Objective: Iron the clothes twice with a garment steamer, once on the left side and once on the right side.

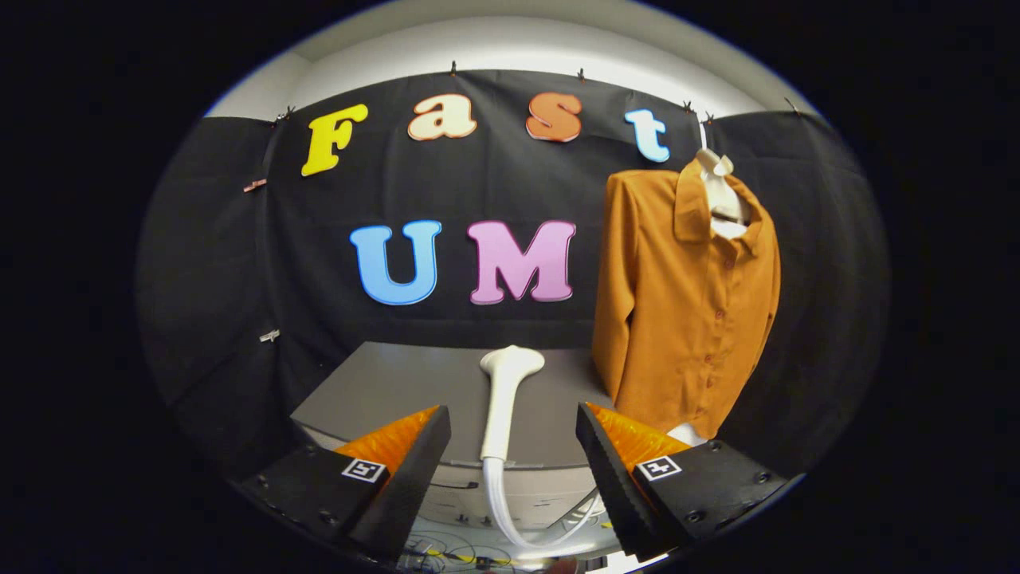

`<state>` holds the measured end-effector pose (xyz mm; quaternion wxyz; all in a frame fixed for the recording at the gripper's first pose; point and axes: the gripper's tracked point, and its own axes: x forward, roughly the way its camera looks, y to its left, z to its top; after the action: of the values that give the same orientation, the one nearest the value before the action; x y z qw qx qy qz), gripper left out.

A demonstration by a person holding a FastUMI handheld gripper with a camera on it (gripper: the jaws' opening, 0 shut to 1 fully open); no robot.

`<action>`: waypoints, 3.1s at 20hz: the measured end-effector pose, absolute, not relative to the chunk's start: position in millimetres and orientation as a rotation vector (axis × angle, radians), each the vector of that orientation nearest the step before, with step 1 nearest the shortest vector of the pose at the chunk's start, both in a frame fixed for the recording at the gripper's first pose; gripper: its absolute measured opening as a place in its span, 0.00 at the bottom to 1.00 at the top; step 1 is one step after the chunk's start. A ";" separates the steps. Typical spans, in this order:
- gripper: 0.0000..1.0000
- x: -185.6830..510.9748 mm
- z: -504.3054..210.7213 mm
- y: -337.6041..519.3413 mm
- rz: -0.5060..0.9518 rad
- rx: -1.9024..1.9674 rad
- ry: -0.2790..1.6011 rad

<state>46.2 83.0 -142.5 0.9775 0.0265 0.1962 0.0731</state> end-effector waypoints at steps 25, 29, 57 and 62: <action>0.34 160.1 -314.4 110.7 0.129 0.093 0.709; 0.29 151.5 -297.4 107.4 0.144 0.134 0.611; 0.28 48.6 -55.0 -70.6 0.039 0.110 -0.118; 0.28 73.4 -57.4 -104.1 0.025 0.132 -0.131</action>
<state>73.4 -104.1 -57.4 0.9956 0.0658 -0.0652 0.0126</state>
